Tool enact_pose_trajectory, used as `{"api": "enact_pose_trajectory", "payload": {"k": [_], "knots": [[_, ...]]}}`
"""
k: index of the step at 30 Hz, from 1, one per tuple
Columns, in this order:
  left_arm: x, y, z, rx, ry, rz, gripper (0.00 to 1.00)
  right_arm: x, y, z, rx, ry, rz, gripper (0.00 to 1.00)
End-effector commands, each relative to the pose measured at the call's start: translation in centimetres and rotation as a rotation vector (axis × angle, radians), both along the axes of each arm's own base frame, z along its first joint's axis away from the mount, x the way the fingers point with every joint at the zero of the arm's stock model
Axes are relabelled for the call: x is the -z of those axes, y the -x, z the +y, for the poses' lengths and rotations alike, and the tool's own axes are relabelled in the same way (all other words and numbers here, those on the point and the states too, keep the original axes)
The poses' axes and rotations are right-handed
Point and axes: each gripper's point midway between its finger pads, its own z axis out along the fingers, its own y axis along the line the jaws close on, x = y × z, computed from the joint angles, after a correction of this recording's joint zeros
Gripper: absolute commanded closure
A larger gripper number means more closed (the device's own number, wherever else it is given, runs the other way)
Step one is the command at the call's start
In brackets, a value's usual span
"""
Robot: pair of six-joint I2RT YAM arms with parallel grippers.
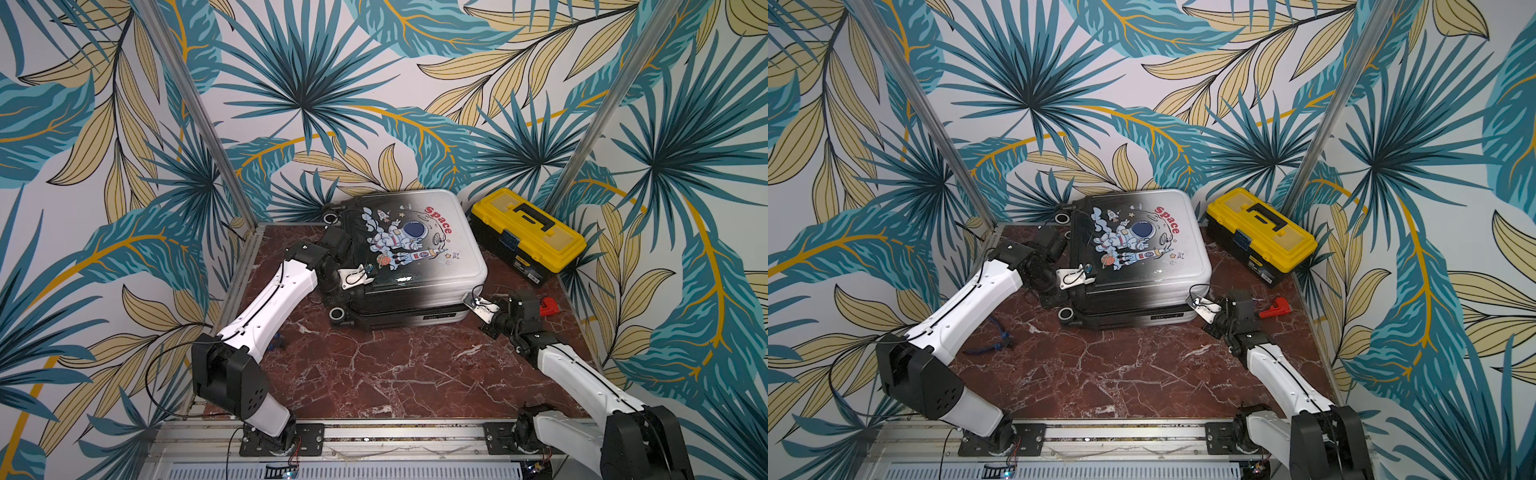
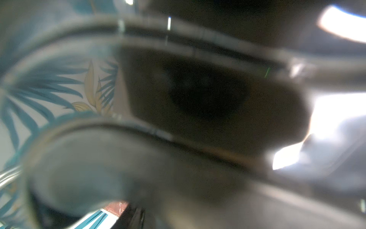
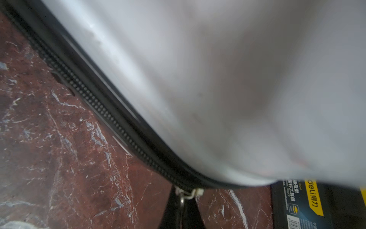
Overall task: Close the suitcase zippers
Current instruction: Zip the zipper on the suitcase.
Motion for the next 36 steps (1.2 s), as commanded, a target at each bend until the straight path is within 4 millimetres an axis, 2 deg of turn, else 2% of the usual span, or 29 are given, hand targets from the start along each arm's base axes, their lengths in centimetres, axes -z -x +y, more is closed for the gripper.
{"api": "enact_pose_trajectory", "payload": {"k": [1, 3, 6, 9, 13, 18, 24, 27, 30, 32, 36], "knots": [[-2.9, -3.0, -3.0, -0.134, 0.194, -0.131, 0.55, 2.5, 5.5, 5.4, -0.243, -0.069, 0.175, 1.0], [-3.0, -3.6, -2.3, -0.176, 0.163, -0.152, 0.55, 2.0, 6.0, 5.8, -0.251, -0.075, 0.181, 1.0], [-3.4, -5.6, 0.3, -0.291, 0.077, -0.214, 0.55, 1.1, 5.9, 5.8, -0.23, -0.098, 0.164, 1.0], [-4.1, -6.1, 0.5, -0.326, 0.117, -0.217, 0.55, 1.7, 6.4, 5.5, -0.202, -0.1, 0.214, 1.0], [-4.0, -6.9, 2.4, -0.379, 0.052, -0.248, 0.55, 1.0, 5.0, 2.7, 0.04, -0.113, 0.239, 1.0], [-4.1, -7.8, 3.7, -0.449, 0.053, -0.256, 0.56, 0.1, 6.1, 3.7, -0.012, -0.18, 0.227, 1.0], [-3.7, -8.1, 3.7, -0.47, 0.069, -0.239, 0.56, -0.3, 8.5, 7.3, -0.182, -0.236, 0.271, 1.0], [-3.0, -7.4, 1.9, -0.412, 0.117, -0.189, 0.56, -1.1, 9.5, 10.1, -0.314, -0.288, 0.23, 1.0], [-2.4, -6.9, 0.7, -0.376, 0.125, -0.166, 0.56, -1.8, 9.6, 12.6, -0.381, -0.311, 0.23, 1.0], [-2.2, -6.1, -0.5, -0.332, 0.158, -0.138, 0.56, -1.8, 9.5, 13.9, -0.401, -0.308, 0.236, 1.0], [-1.6, -4.5, -2.4, -0.264, 0.164, -0.111, 0.55, -3.0, 9.0, 17.6, -0.452, -0.363, 0.22, 1.0]]}}
